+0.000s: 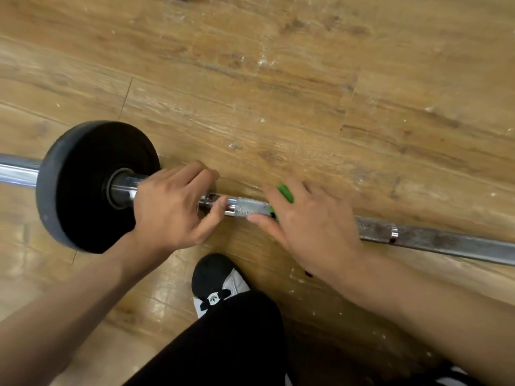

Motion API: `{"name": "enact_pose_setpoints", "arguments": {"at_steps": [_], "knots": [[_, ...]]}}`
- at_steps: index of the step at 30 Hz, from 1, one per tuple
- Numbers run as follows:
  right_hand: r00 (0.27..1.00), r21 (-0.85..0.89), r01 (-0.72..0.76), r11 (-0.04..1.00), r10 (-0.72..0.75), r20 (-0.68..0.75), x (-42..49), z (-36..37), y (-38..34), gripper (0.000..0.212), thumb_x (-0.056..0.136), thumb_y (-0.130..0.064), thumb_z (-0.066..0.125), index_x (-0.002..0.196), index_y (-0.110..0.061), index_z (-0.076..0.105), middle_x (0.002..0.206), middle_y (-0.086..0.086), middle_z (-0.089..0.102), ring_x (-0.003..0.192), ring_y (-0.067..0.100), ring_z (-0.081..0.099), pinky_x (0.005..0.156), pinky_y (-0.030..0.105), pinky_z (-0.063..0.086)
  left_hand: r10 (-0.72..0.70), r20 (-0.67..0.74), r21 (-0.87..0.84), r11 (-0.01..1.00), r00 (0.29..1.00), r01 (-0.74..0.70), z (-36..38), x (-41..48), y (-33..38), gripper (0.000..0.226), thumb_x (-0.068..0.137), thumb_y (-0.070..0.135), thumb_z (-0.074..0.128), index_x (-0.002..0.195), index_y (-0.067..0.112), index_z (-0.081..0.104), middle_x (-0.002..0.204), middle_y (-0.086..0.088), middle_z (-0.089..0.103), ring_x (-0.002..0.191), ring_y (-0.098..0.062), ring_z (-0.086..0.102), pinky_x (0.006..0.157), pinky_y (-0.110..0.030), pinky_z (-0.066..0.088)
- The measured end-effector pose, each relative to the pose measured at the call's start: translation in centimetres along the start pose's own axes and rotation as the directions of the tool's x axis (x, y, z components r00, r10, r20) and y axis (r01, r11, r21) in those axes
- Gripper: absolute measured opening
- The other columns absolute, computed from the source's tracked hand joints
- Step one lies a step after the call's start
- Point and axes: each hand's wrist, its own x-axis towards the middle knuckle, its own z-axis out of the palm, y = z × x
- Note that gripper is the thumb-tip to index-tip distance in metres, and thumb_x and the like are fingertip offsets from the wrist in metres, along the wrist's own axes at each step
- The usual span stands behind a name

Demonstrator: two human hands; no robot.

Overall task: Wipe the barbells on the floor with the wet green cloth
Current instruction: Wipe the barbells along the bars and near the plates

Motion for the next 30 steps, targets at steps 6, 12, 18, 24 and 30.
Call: {"name": "enact_pose_setpoints", "arguments": {"at_steps": [6,12,18,24,30], "knots": [[0.986,0.000,0.163,0.987,-0.163,-0.027,-1.1,-0.4,4.0,0.056,0.106,-0.051,0.046,0.142,-0.012,0.062,0.129,0.018,0.068,0.095,0.033,0.075,0.075,0.043,0.062,-0.014,-0.016,-0.072,0.997,1.000,0.013,-0.2,1.6,-1.1,0.063,0.107,0.052,0.030,0.100,0.005,0.072,0.083,-0.007,0.066,0.065,-0.027,0.060,0.055,-0.039,0.044],[0.996,-0.041,0.092,0.995,-0.091,0.018,-4.0,-1.0,8.8,0.059,0.107,-0.045,0.041,0.147,-0.004,0.053,0.131,0.027,0.060,0.103,0.045,0.066,0.074,0.053,0.061,0.044,-0.076,-0.009,0.999,0.996,-0.045,0.2,2.7,-2.3,0.065,0.107,0.053,0.024,0.099,0.006,0.069,0.083,-0.007,0.063,0.066,-0.027,0.057,0.058,-0.040,0.040],[0.998,0.115,0.026,0.993,-0.019,-0.065,5.0,0.2,-1.6,0.055,0.107,-0.041,0.036,0.144,-0.003,0.051,0.118,0.019,0.066,0.098,0.033,0.069,0.069,0.040,0.059,0.014,-0.095,-0.059,0.998,0.995,-0.020,0.6,4.7,-2.7,0.066,0.109,0.052,0.022,0.099,0.006,0.070,0.086,-0.007,0.065,0.070,-0.025,0.060,0.060,-0.040,0.044],[0.980,0.048,0.187,0.981,-0.184,-0.073,3.2,-0.5,3.3,0.051,0.101,-0.023,0.054,0.149,-0.004,0.050,0.130,0.022,0.061,0.107,0.040,0.064,0.099,0.051,0.052,0.005,-0.062,0.094,0.996,0.998,0.001,0.5,3.0,-3.3,0.071,0.107,0.052,0.022,0.140,0.004,0.062,0.148,-0.015,0.057,0.146,-0.035,0.045,0.120,-0.057,0.028],[0.994,0.027,0.039,0.999,-0.036,-0.099,1.5,-1.0,4.9,0.065,0.092,-0.019,0.070,0.151,-0.002,0.049,0.129,0.034,0.060,0.109,0.051,0.064,0.087,0.058,0.057,-0.065,-0.006,0.093,0.994,0.998,0.065,0.6,3.8,-3.2,0.082,0.105,0.061,0.013,0.159,0.006,0.038,0.167,-0.013,0.032,0.158,-0.034,0.021,0.123,-0.062,0.020]]}}
